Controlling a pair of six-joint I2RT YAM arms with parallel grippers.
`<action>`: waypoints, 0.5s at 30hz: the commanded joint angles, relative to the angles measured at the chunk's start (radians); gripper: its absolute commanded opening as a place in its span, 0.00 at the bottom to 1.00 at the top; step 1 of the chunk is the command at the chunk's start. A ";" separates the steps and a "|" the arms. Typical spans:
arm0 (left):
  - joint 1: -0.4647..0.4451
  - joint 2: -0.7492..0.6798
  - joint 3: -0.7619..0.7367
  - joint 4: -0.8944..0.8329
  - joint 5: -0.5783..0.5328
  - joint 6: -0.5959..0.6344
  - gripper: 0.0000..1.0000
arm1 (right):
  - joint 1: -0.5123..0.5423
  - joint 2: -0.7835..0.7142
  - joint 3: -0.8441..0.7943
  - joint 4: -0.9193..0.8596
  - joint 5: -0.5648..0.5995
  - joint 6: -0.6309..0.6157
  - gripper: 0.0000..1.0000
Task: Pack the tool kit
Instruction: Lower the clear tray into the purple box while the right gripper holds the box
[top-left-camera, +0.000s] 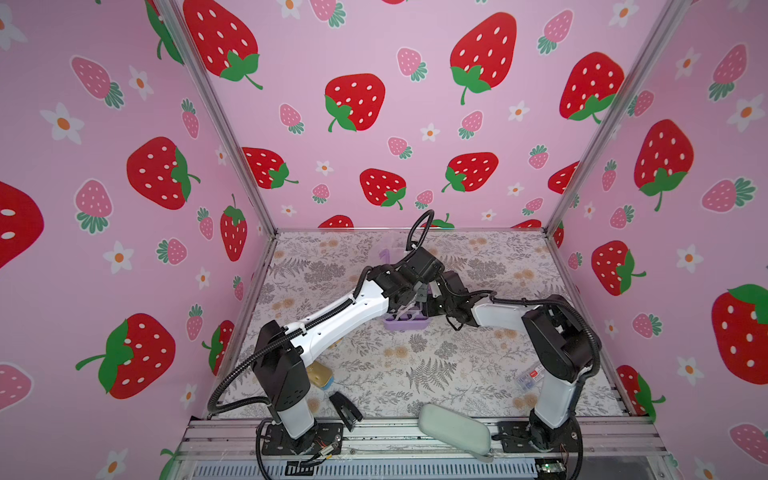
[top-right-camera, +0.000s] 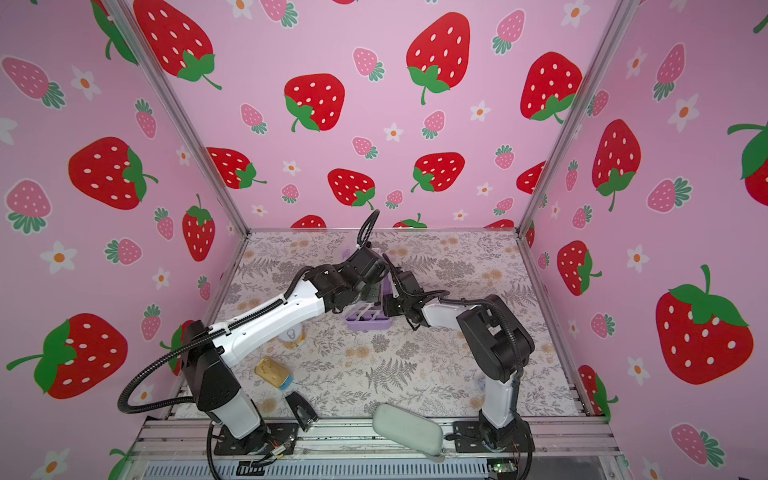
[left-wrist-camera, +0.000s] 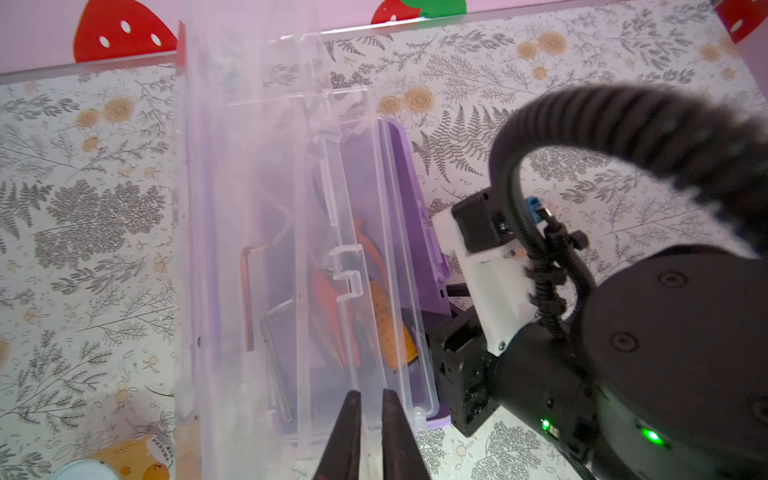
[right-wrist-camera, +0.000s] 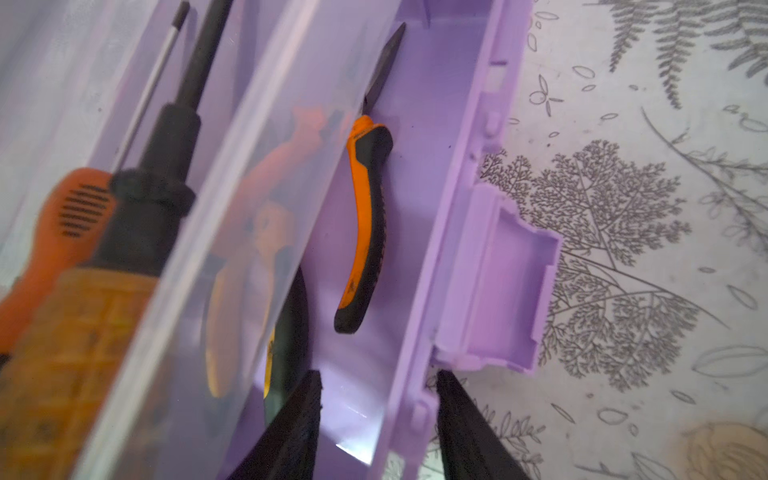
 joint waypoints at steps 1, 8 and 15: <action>-0.003 0.006 0.022 -0.002 0.018 -0.019 0.15 | 0.018 0.059 -0.013 -0.059 -0.021 -0.047 0.47; -0.002 -0.017 0.020 -0.003 -0.004 -0.011 0.15 | 0.018 0.057 -0.018 -0.059 -0.018 -0.050 0.47; -0.002 -0.051 0.014 -0.004 -0.031 -0.002 0.15 | 0.017 0.059 -0.015 -0.058 -0.018 -0.049 0.47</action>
